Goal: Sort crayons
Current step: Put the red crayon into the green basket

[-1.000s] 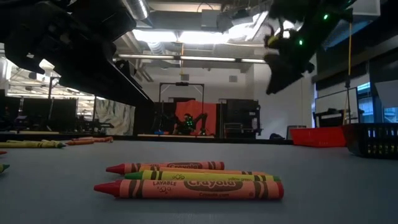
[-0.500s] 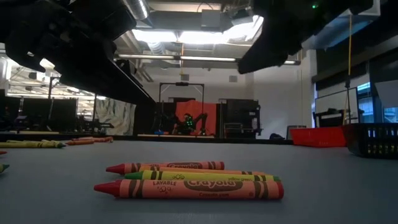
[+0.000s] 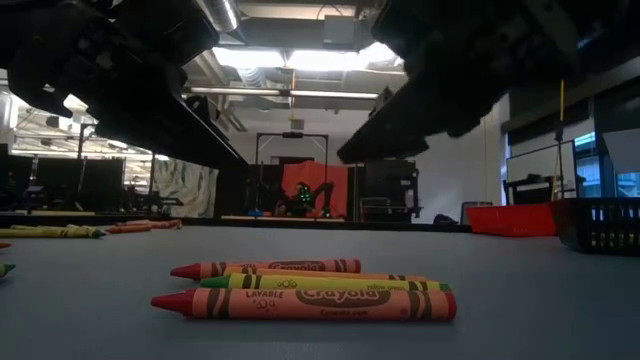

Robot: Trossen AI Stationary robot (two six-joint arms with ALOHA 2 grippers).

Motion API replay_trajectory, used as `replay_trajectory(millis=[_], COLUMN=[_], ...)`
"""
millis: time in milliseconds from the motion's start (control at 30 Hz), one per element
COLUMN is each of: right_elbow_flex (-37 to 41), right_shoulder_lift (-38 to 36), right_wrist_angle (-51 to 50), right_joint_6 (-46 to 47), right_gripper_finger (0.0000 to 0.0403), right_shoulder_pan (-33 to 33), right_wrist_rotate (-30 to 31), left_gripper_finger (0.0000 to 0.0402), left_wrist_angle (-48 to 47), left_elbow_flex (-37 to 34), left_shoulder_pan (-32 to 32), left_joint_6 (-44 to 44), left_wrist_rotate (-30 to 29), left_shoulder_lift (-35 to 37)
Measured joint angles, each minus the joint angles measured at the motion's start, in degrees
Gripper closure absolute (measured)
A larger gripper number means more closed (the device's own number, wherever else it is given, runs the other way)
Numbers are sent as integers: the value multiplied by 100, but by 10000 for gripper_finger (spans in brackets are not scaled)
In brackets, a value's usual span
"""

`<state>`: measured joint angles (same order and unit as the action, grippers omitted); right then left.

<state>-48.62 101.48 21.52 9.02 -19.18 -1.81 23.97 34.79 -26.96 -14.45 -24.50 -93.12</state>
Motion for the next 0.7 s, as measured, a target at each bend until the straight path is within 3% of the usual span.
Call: replay_trajectory(millis=[300, 700], right_elbow_flex=[-610, -962], right_shoulder_lift=[1007, 1505], right_wrist_angle=[284, -151], right_joint_6=[-52, -192], right_gripper_finger=[249, 249], right_shoulder_pan=[-120, -217], right_wrist_rotate=[-552, -124], left_gripper_finger=[205, 205], left_wrist_angle=[0, -46], left_elbow_flex=[0, 0], left_shoulder_pan=[-1, 0], left_joint_6=[1, 1], left_wrist_rotate=[-1, -1], left_shoulder_lift=[-2, -1])
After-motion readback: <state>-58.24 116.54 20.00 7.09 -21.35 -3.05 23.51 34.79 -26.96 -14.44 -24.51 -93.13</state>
